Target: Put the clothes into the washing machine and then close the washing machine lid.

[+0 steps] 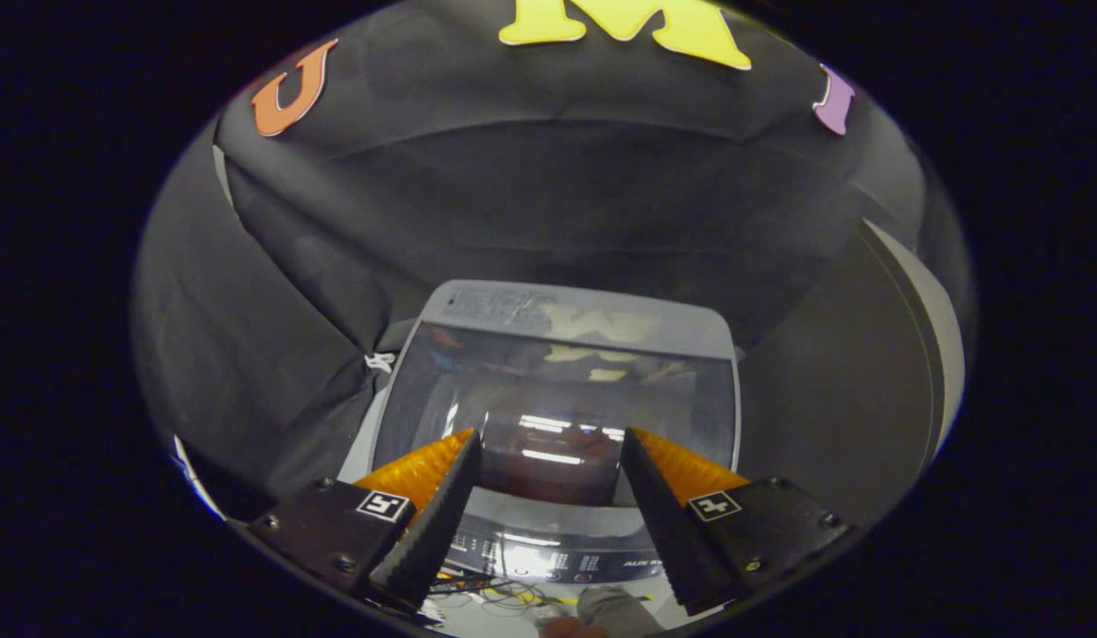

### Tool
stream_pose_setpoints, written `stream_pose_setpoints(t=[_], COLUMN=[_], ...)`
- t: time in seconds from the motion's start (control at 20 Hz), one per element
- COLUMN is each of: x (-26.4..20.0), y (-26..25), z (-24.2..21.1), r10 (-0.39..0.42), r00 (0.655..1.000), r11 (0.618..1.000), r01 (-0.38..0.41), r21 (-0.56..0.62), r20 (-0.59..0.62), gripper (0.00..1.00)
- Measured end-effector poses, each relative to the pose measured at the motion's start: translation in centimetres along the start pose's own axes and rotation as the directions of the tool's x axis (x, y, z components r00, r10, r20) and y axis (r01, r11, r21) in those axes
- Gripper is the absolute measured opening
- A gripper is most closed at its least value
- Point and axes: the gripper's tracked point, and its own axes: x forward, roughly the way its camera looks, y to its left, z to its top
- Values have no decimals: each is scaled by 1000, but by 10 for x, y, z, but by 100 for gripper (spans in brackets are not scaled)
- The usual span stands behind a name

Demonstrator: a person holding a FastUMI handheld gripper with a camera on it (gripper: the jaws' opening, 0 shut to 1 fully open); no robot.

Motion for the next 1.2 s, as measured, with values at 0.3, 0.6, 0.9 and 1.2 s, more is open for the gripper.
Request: stream_pose_setpoints(t=[0.3,0.6,0.9,1.2], x=[-16,-57,-110,-170], y=[-5,-8,-21,-43], z=[-1,26,35,17], r10=[-17,-5,11,36], r00=[999,991,958,923], r11=[1000,1000,999,999], r01=[18,8,-1,-30], r21=[-4,-18,-35,-22], r20=[30,137,288,384], gripper=[99,99,99,99])
